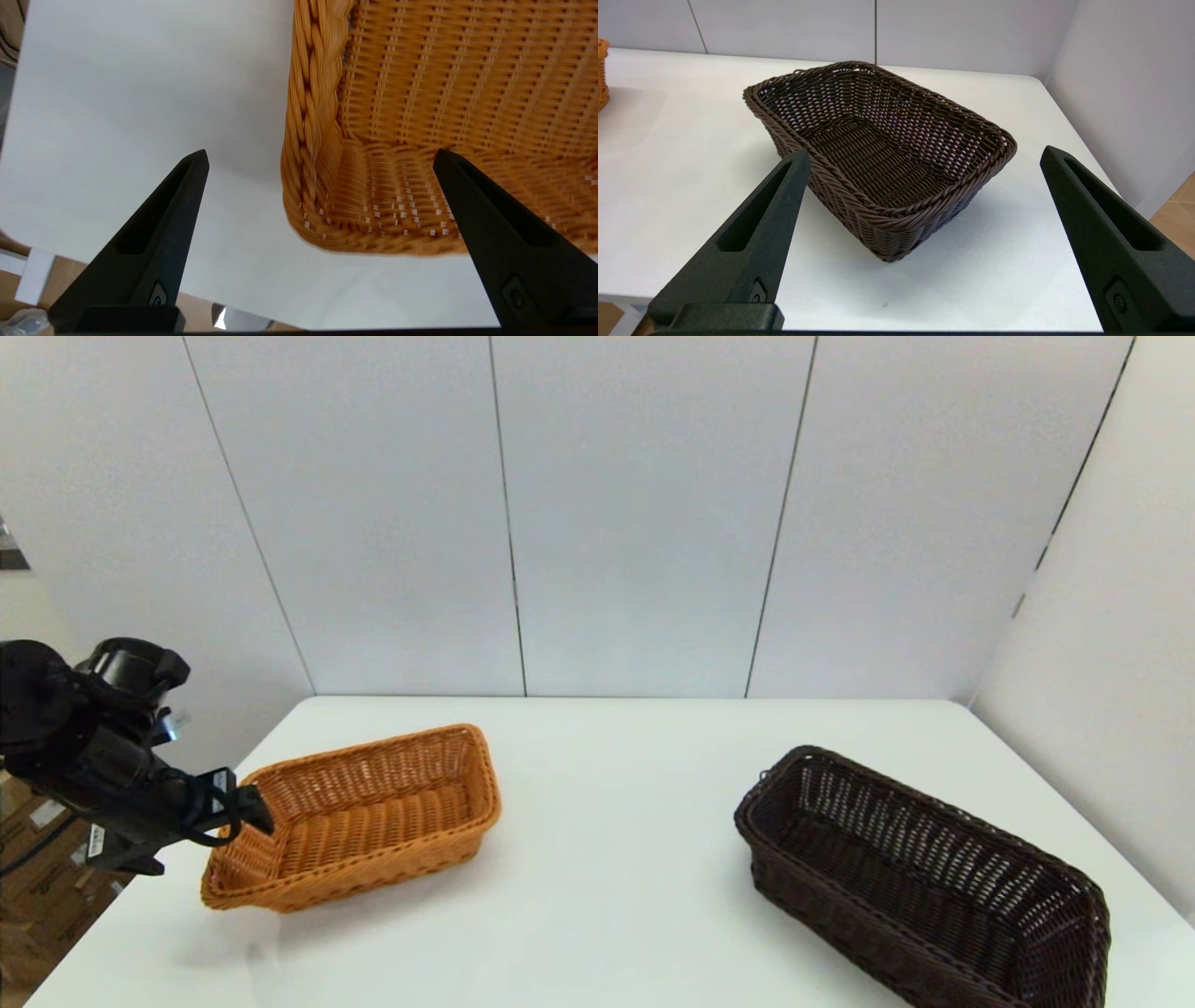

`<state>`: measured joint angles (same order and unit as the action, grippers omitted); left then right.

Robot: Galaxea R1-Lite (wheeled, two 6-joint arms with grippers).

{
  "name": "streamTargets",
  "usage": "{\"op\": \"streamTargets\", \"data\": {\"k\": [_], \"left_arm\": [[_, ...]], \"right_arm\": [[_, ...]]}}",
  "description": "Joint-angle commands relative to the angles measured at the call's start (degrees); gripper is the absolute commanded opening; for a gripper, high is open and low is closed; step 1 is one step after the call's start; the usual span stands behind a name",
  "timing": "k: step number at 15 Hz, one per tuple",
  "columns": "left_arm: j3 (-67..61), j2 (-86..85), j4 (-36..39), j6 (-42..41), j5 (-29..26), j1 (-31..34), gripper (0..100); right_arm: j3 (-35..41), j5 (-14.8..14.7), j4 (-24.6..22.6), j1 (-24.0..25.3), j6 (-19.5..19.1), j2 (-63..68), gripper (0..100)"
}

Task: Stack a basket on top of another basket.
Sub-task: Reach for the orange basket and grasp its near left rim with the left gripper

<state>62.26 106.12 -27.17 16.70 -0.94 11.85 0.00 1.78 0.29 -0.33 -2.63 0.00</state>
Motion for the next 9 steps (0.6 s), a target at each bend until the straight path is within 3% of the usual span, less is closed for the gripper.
{"op": "streamTargets", "data": {"k": [1, 9], "left_arm": [[0.94, 3.74, 0.1, 0.35, 0.06, 0.37, 100], [6.56, 12.18, 0.1, 0.44, -0.03, 1.95, 100]], "right_arm": [[0.09, -0.02, -0.03, 0.07, 0.0, 0.09, 100], [0.0, 0.07, -0.03, -0.02, 0.0, 0.0, 100]]}}
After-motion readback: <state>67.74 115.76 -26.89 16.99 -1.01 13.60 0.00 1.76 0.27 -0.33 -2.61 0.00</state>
